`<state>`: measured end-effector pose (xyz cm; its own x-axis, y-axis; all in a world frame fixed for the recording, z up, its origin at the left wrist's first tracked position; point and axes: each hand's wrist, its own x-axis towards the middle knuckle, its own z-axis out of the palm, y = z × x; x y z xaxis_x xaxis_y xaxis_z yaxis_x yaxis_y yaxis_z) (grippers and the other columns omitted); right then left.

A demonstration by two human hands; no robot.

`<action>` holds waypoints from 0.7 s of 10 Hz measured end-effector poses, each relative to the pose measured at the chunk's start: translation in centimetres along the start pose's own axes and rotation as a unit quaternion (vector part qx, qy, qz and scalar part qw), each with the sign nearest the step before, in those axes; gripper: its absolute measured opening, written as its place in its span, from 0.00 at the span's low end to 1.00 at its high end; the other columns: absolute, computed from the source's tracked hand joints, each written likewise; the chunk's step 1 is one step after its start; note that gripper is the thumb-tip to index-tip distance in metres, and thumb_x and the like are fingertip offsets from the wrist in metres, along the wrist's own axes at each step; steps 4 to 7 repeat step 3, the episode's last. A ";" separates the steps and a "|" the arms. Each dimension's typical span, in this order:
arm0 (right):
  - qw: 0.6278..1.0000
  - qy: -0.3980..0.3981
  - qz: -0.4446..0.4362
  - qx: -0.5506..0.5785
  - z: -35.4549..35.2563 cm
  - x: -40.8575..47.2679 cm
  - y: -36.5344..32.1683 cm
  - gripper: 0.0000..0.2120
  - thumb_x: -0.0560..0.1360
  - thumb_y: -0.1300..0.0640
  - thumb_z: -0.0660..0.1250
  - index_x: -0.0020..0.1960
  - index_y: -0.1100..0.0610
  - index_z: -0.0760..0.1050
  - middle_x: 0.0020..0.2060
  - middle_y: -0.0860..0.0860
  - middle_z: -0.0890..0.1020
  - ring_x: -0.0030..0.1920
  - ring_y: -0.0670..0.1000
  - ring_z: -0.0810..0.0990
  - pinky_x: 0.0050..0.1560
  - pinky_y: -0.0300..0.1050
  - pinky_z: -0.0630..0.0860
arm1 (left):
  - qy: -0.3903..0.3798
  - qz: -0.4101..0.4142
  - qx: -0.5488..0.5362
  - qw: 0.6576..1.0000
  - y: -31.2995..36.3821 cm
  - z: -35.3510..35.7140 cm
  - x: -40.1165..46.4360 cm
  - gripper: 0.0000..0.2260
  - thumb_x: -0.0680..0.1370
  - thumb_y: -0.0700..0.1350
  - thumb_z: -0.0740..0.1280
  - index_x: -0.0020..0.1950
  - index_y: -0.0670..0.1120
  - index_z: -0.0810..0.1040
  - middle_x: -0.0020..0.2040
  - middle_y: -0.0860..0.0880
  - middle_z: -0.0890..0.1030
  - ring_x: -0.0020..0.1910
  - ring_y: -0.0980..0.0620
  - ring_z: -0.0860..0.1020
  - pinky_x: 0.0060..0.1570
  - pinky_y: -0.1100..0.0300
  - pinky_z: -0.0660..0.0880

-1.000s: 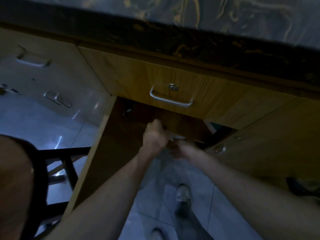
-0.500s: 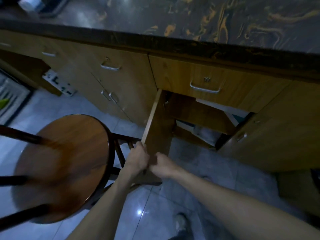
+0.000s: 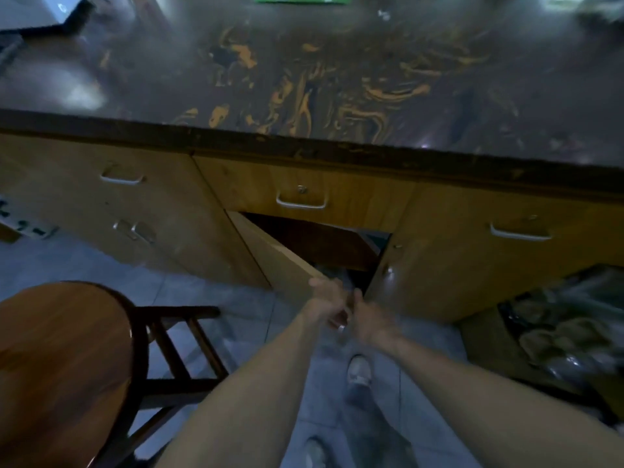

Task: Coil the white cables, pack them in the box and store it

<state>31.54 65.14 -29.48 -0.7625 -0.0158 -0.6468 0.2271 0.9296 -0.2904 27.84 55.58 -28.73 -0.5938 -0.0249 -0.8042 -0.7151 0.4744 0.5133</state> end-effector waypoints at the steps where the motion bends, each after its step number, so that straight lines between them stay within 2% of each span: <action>1: 0.999 0.002 0.015 -0.045 -2.8 1.4 1.3 0.18 0.81 0.57 0.61 0.69 0.58 0.64 0.61 0.57 0.79 0.61 0.58 0.79 0.52 0.49 0.73 | -0.080 -0.010 0.079 0.994 2.2 -1.1 -0.3 0.18 0.84 0.47 0.56 0.68 0.35 0.70 0.56 0.37 0.82 0.51 0.41 0.83 0.51 0.49 0.81; 2: 0.999 -0.045 0.025 0.009 -4.0 1.7 2.5 0.10 0.82 0.54 0.60 0.61 0.55 0.74 0.62 0.56 0.80 0.60 0.57 0.80 0.61 0.49 0.76 | -0.192 -0.024 0.189 0.963 4.8 -3.4 -1.3 0.18 0.86 0.45 0.54 0.67 0.34 0.71 0.62 0.34 0.79 0.57 0.39 0.81 0.52 0.52 0.80; 3: 0.979 -0.195 -0.061 -0.005 -8.2 -0.4 1.1 0.08 0.81 0.53 0.61 0.52 0.54 0.77 0.53 0.56 0.83 0.35 0.44 0.83 0.38 0.40 0.81 | -0.240 -0.015 0.307 0.921 10.1 -5.7 -4.8 0.13 0.84 0.44 0.58 0.51 0.40 0.79 0.60 0.35 0.80 0.35 0.51 0.82 0.38 0.59 0.79; 7: 0.979 -0.195 -0.061 -0.005 -8.2 -0.4 1.1 0.08 0.81 0.53 0.61 0.52 0.54 0.77 0.53 0.56 0.83 0.35 0.44 0.83 0.38 0.40 0.81 | -0.240 -0.015 0.307 0.921 10.1 -5.7 -4.8 0.13 0.84 0.44 0.58 0.51 0.40 0.79 0.60 0.35 0.80 0.35 0.51 0.82 0.38 0.59 0.79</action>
